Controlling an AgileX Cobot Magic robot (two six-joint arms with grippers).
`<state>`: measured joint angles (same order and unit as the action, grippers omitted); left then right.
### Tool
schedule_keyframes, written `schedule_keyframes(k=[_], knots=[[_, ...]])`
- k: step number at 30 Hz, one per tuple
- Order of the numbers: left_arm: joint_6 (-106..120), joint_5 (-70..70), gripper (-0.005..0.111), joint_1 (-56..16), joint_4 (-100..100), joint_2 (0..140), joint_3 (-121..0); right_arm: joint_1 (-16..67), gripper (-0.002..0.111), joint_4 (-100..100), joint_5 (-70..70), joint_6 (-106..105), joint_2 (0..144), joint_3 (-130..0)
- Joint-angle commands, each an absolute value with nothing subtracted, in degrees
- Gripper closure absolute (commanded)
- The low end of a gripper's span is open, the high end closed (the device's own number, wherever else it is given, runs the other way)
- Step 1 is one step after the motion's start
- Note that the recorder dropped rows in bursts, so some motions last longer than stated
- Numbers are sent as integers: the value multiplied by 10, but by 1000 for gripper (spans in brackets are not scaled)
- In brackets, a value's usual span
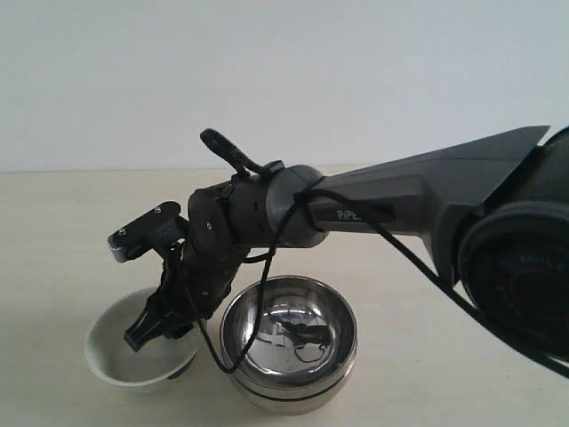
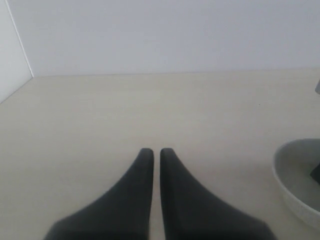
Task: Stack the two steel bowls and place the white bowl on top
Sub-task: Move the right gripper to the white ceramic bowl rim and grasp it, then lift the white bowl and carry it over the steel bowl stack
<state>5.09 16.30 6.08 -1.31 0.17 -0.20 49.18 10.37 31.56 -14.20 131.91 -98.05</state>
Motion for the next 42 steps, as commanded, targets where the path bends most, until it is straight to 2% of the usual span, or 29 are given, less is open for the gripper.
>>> schedule_keyframes(k=[1, 3, 9, 22, 35, 42], knots=[[44, 159, 103, 61, -15, 0, 0, 491, 95, 99, 293, -140, 1319, -984], [44, 159, 103, 61, -15, 0, 0, 491, 108, 99, 281, -140, 1319, -984], [44, 159, 103, 61, -15, 0, 0, 491, 108, 111, 258, -140, 1316, -986], [44, 159, 103, 61, -15, 0, 0, 485, 108, 120, 372, -130, 1204, -1046], [44, 159, 103, 61, -15, 0, 0, 347, 108, 113, 637, -100, 1126, -1044], [44, 159, 103, 61, -15, 0, 0, 319, 108, 114, 592, -119, 1074, -926]])
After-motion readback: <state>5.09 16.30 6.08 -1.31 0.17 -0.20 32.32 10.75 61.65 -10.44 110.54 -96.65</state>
